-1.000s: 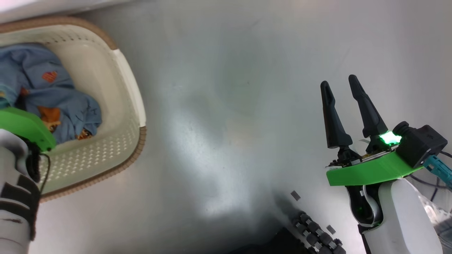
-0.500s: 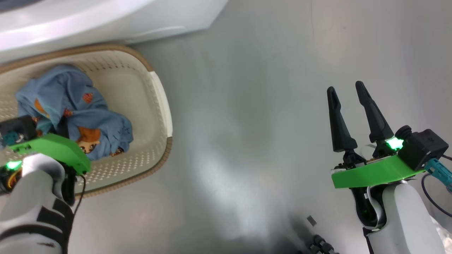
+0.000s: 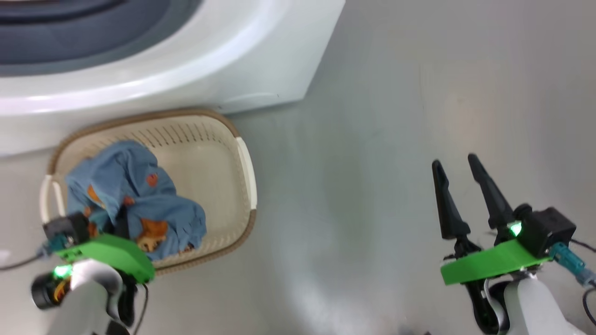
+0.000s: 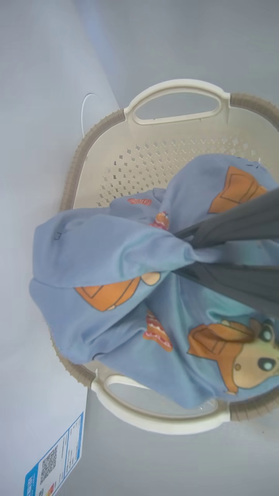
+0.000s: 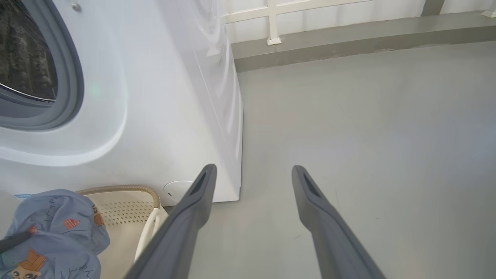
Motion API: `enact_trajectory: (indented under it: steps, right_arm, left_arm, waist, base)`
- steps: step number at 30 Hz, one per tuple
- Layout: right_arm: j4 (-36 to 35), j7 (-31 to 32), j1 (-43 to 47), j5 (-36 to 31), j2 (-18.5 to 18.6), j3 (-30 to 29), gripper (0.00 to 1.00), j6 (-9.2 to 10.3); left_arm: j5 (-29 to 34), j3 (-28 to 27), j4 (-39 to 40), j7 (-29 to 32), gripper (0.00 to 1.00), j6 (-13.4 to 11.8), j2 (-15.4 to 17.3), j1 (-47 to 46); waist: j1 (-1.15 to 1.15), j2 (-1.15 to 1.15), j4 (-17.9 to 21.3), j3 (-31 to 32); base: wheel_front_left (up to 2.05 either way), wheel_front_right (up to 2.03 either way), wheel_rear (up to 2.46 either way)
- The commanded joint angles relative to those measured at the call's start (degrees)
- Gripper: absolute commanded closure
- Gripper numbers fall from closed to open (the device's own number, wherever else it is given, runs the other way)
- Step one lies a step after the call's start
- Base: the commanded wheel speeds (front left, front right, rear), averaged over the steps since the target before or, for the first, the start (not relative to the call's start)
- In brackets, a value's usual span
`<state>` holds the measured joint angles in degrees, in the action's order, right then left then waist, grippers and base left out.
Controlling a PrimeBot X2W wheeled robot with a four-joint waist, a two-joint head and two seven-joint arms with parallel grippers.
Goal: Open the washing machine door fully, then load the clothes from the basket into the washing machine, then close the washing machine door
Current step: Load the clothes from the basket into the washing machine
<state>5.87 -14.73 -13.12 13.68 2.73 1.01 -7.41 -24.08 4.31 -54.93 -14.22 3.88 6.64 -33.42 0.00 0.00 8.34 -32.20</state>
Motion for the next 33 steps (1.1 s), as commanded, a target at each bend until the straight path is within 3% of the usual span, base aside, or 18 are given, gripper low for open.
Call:
enact_trajectory:
  steps: [1,13,22,33]
  right_arm:
    - [-0.8,-0.3,2.3,-0.5,0.1,1.0,0.0,-0.08]
    - [1.4,-0.3,9.2,-2.3,0.1,0.9,0.0,-0.08]
    - [2.2,-0.3,13.2,-2.3,0.9,1.1,0.0,-0.08]
    - [2.1,-0.3,16.3,-2.0,1.5,0.8,0.0,-0.08]
  left_arm:
    - [0.8,-2.1,2.1,-0.8,1.0,0.2,0.8,3.5]
    - [2.9,-5.9,14.8,-0.8,1.0,1.4,-2.8,17.4]
    - [3.7,-6.9,22.6,-0.8,1.0,2.0,-3.7,25.5]
    - [1.6,-5.2,33.0,-0.8,1.0,1.8,-3.8,33.7]
  waist:
    - [0.0,0.0,-2.6,6.1]
    - [0.0,0.0,-5.7,19.6]
    - [0.0,0.0,-7.5,26.9]
    - [0.0,0.0,-9.2,31.9]
  base:
    - [0.0,0.0,0.0]
    - [0.0,0.0,0.0]
    - [0.0,0.0,0.0]
    - [0.0,0.0,0.0]
